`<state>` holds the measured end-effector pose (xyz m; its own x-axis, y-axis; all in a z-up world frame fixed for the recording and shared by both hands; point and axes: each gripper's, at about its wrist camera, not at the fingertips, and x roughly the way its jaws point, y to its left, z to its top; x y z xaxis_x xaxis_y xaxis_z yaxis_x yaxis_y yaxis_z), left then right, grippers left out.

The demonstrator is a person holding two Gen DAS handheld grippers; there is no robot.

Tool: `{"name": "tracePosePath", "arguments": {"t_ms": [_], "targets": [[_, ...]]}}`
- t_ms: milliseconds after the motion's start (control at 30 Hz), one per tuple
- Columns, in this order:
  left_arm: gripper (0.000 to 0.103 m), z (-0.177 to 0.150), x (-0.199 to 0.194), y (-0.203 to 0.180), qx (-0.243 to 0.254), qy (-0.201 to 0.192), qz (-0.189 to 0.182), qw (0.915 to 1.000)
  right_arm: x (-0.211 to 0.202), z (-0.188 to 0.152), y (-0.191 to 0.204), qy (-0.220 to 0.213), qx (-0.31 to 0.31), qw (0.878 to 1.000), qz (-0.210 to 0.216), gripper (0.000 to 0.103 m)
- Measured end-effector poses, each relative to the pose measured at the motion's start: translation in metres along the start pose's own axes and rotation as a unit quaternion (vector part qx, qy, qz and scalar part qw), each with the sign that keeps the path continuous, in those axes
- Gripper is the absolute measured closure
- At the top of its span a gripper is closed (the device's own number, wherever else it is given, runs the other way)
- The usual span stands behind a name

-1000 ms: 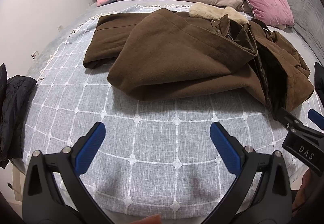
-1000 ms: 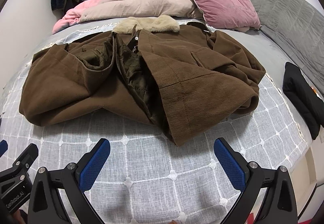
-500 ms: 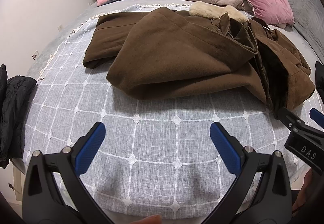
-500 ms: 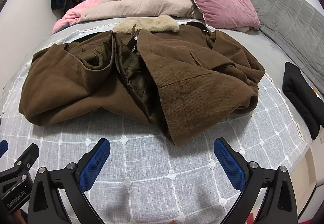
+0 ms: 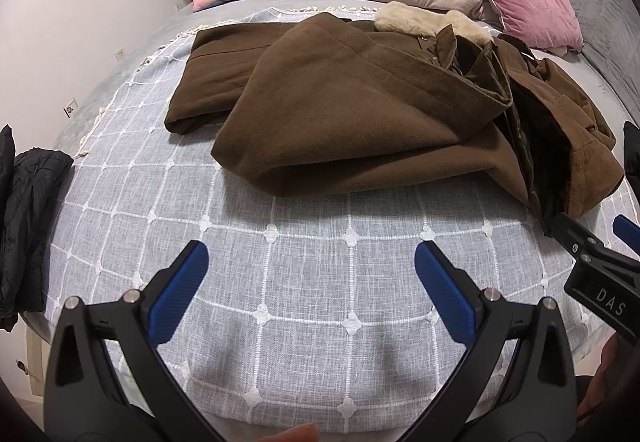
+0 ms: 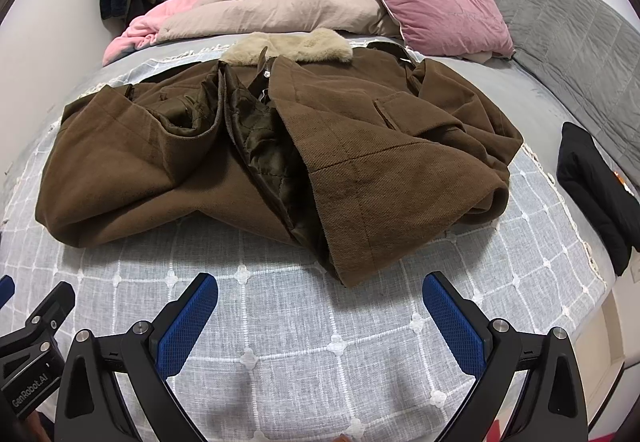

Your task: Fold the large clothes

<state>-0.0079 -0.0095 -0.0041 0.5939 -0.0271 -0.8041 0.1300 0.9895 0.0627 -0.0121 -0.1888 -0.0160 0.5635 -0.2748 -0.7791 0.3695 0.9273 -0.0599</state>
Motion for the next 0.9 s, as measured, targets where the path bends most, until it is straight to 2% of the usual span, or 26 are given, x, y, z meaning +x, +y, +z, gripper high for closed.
{"name": "tracePosePath", "arguments": {"t_ms": [600, 733, 833, 900], "targets": [[0.001, 0.0, 0.008, 0.003, -0.007, 0.008, 0.004, 0.9999, 0.004, -0.003, -0.005, 0.002, -0.002, 1.0, -0.004, 0.0], [0.001, 0.003, 0.011, 0.002, -0.004, 0.019, -0.026, 0.9995, 0.005, 0.0, -0.01, -0.005, -0.001, 1.0, -0.001, 0.0], [0.001, 0.008, 0.005, 0.008, 0.001, 0.006, -0.054, 0.9985, 0.0, 0.003, -0.023, -0.023, 0.001, 0.999, 0.024, 0.0], [0.001, 0.014, 0.001, 0.012, 0.006, -0.007, -0.064, 0.9979, -0.005, 0.005, -0.034, -0.044, 0.004, 0.999, 0.024, 0.0]]}}
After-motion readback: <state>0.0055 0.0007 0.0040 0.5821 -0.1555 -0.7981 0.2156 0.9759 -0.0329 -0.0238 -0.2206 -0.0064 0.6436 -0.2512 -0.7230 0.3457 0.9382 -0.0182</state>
